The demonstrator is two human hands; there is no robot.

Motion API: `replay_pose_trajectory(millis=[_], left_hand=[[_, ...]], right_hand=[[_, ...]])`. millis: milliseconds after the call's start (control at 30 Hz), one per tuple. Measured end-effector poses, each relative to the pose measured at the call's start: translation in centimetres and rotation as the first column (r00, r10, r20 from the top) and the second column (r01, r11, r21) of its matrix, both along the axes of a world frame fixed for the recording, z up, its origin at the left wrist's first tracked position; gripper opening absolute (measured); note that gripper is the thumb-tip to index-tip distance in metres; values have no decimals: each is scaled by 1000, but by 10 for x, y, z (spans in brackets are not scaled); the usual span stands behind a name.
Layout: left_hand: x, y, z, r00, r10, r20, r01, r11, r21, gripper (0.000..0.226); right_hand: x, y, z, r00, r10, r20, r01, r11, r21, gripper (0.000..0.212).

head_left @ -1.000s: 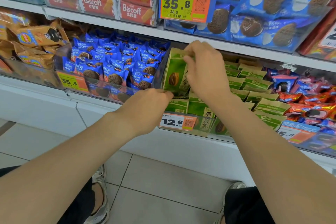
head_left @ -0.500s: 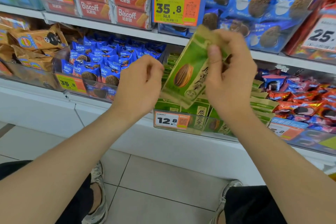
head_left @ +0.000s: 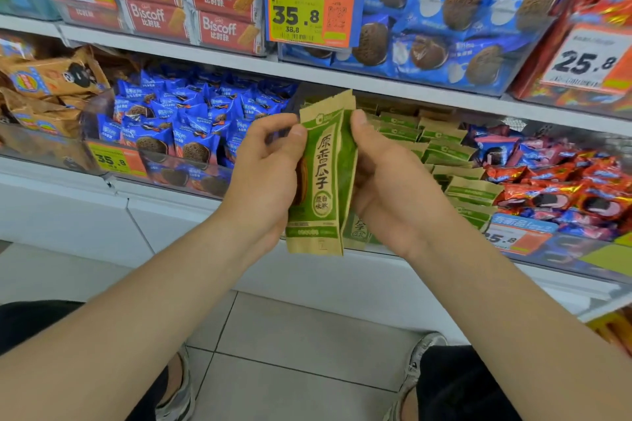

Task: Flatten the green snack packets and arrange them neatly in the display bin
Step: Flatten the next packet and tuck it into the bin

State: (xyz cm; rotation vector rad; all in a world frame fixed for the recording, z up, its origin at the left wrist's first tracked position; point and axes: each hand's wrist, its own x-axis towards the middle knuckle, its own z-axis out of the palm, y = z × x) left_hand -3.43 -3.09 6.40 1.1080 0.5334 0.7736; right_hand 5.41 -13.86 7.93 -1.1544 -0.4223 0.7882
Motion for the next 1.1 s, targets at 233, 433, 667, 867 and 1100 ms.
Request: replay_pose_trajectory(millis=[233,433,667,867,1100], left_hand=[[-8,-7,-2,992,-34,-120,73,938,340,32],[-16,-8,-3,983,-95,-156,155,882,445,22],[-16,-8,-7,964,-159,-211,244,844,478,30],[-16,-4,-8,976,-34,-215,136,866,481,31],[-14,-1,-7,984,87,-153,-7,886,463,26]], right_hand=[[2,-13,3,813,-135,566,234,966,-105,24],[3,-16,-3,703,-113,703,293,946,-141,24],[-2,-20,1,880,-105,463,214,958,-190,28],[-1,-25,11,911,134,391,-5,950,-313,15],[-7,-17,-3,885,298,357,-89,862,-499,48]])
